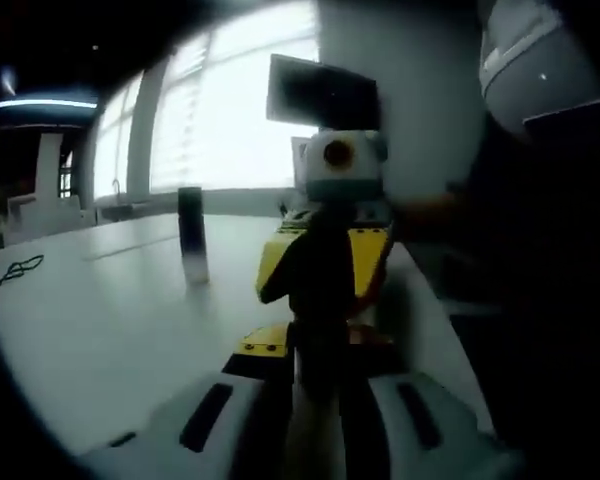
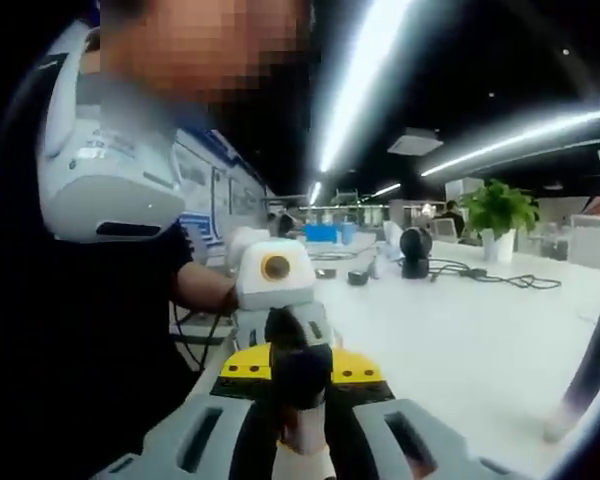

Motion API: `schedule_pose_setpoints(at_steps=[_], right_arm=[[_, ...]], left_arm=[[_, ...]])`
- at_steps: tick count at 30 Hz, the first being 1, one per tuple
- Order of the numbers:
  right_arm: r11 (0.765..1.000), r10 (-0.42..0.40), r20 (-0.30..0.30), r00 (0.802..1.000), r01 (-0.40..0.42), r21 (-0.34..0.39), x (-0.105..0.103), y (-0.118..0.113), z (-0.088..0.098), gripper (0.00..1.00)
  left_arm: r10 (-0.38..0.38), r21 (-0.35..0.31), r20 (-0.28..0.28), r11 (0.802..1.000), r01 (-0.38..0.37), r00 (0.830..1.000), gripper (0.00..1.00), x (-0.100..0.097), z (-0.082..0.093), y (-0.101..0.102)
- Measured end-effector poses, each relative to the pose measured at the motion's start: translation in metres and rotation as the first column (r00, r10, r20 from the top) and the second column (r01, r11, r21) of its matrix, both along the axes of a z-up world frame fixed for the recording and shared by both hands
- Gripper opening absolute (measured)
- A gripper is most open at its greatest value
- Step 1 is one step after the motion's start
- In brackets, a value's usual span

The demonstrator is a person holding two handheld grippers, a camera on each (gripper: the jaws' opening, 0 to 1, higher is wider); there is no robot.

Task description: Pick up cosmetic bottle twist off cap place on table pick up cap screw tight cap place on table

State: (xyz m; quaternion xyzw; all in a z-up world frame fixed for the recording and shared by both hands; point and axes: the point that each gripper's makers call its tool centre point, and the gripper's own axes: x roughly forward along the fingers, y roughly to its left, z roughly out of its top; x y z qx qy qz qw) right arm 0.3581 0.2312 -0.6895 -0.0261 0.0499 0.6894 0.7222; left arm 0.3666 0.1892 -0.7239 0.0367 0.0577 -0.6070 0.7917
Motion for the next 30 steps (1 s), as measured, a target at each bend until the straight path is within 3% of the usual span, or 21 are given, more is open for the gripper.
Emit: schedule_pose_setpoints(at_steps=[10, 16, 19, 30], right_arm=[[0.986, 0.169, -0.019, 0.985, -0.169, -0.002, -0.013, 0.005, 0.000, 0.11], [0.947, 0.322, -0.084, 0.943, -0.321, 0.020, -0.023, 0.006, 0.000, 0.11], [0.922, 0.387, -0.086, 0.918, -0.385, 0.031, -0.025, 0.006, 0.000, 0.11], [0.894, 0.448, -0.096, 0.889, -0.442, 0.075, -0.026, 0.001, 0.000, 0.11]], left_arm=[[-0.112, -0.001, -0.001, 0.994, 0.112, 0.994, 0.07, -0.015, 0.000, 0.000], [-0.169, -0.004, -0.010, 0.986, 0.169, 0.985, 0.07, -0.026, 0.000, -0.002], [-0.189, -0.006, -0.014, 0.982, 0.189, 0.982, 0.07, -0.029, 0.000, -0.002], [-0.218, -0.011, -0.019, 0.976, 0.218, 0.976, 0.08, -0.034, 0.000, -0.002]])
